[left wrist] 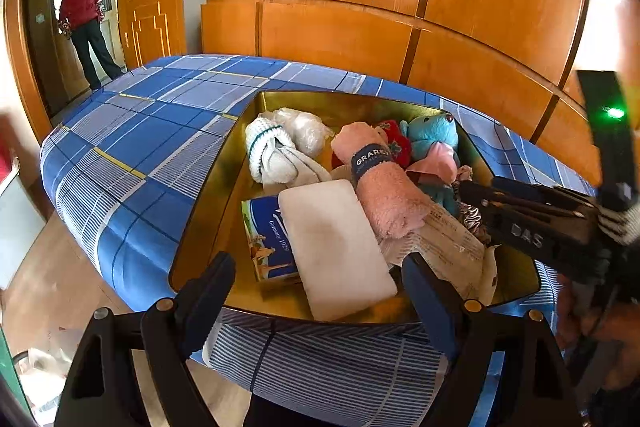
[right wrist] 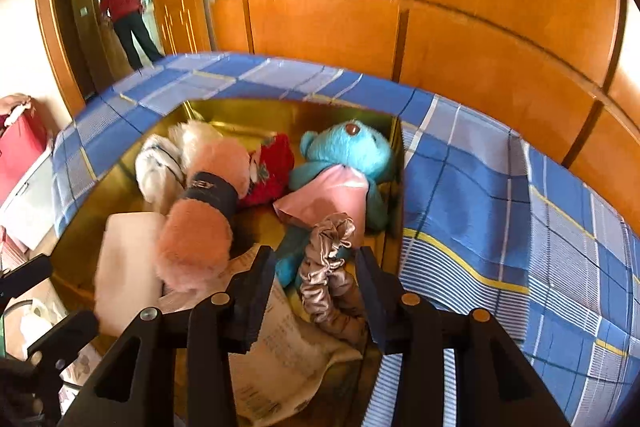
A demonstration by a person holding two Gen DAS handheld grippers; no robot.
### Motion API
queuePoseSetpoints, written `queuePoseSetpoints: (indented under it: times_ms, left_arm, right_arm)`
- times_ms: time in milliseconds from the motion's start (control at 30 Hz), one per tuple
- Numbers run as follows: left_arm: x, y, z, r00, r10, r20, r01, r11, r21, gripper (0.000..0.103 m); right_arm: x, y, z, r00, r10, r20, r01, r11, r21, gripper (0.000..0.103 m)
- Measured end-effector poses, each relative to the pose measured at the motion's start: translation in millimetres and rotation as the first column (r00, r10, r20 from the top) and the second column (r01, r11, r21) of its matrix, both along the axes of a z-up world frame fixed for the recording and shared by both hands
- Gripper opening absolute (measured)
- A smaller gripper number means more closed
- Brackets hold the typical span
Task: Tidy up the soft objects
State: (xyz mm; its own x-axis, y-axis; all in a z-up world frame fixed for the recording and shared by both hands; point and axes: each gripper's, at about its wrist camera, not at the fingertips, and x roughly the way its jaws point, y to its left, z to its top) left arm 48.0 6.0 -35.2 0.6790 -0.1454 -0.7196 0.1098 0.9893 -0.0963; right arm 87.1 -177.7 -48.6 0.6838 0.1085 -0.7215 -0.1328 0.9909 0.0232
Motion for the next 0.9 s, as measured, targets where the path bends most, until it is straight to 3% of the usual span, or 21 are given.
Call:
queuePoseSetpoints:
  times_ms: [367, 600, 900]
  left_arm:
    - [-12.0, -14.2, 10.8, 0.999, -0.027, 0.037, 0.026, 0.999, 0.028, 0.089]
    - [-17.6, -16.4, 21.7, 0.997, 0.007, 0.073, -0.010, 0.999, 0.041, 0.102]
    - [-26.3, -32.5, 28.2, 0.996, -0.023, 0.085, 0.018, 0.999, 0.051, 0.103]
  right_arm:
    - [-44.7, -15.1, 16.8, 0.989, -0.118, 0.087, 0.118, 0.993, 0.009, 0.042]
    - [-72.1, -26.7, 32.1, 0.965, -0.210, 0.160, 0.209, 0.978, 0.022, 0.042]
    - [-91.6, -39.0, 38.1, 0.946, -0.259, 0.193, 0.259, 0.966, 0.028, 0.042]
